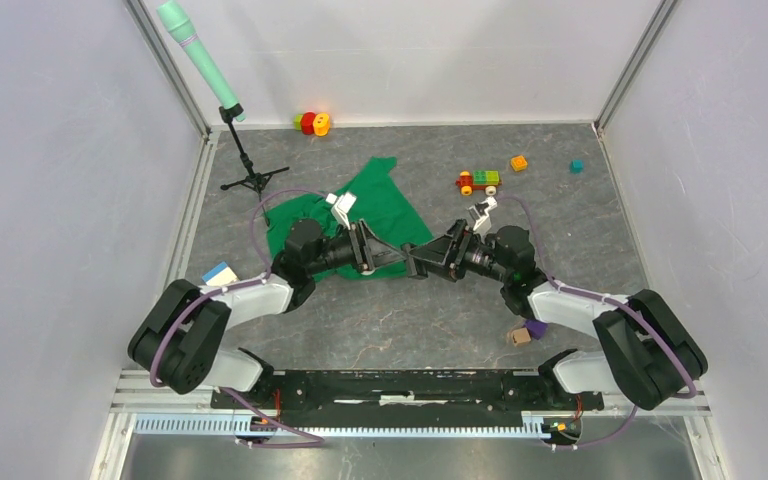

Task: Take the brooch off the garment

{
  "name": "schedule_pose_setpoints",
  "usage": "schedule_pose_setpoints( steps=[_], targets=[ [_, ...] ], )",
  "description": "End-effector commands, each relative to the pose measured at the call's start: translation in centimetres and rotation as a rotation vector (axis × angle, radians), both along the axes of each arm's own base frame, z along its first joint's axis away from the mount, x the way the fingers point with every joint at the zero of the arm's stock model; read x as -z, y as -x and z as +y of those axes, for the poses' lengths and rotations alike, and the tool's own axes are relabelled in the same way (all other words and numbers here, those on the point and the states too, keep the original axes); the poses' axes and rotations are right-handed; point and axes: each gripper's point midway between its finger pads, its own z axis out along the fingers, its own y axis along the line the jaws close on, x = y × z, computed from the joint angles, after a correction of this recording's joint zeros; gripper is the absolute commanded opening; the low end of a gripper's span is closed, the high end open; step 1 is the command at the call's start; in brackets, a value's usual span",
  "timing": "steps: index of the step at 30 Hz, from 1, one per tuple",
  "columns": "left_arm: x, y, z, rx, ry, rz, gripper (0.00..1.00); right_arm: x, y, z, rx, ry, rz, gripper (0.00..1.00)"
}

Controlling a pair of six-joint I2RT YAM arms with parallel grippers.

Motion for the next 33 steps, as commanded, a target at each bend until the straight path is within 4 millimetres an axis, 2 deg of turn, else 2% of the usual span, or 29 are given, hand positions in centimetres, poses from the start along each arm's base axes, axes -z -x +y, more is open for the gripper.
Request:
schedule_pose_setpoints(
  steps=[1,7,10,14,20,23,26,33],
  targets=[
    [-1.4,-0.2,-0.7,0.02,0.048,-0.028,0.51,-2.5,0.7,0.4,-0.036,-0.084,-0.059,0.7],
    [-0.1,0.0,-0.4,0.013,0.026,-0.009,0.31,-4.0,0.8,0.5,-0.039,-0.135,-0.081,0.69],
    [0.4,0.1,-0.3,0.013,0.019,-0.003,0.25,-4.5,0.8,0.5,-0.046,-0.151,-0.094,0.69],
    [0.5,0.1,-0.5,0.026,0.021,0.002,0.23,-4.4,1.1,0.9,-0.09,-0.136,-0.128,0.74],
    [0.3,0.1,-0.8,0.042,0.032,0.007,0.2,-3.7,1.5,1.6,-0.16,-0.073,-0.173,0.89],
    [0.3,0.2,-0.7,0.045,0.031,0.005,0.2,-3.5,1.6,1.8,-0.178,-0.042,-0.191,0.92],
    [0.3,0.3,-0.7,0.045,0.031,0.005,0.2,-3.1,1.5,1.9,-0.181,-0.003,-0.192,0.9],
    [0.1,0.5,-0.6,0.05,0.025,-0.001,0.2,-2.8,1.0,1.6,-0.151,0.027,-0.195,0.71]
  ],
)
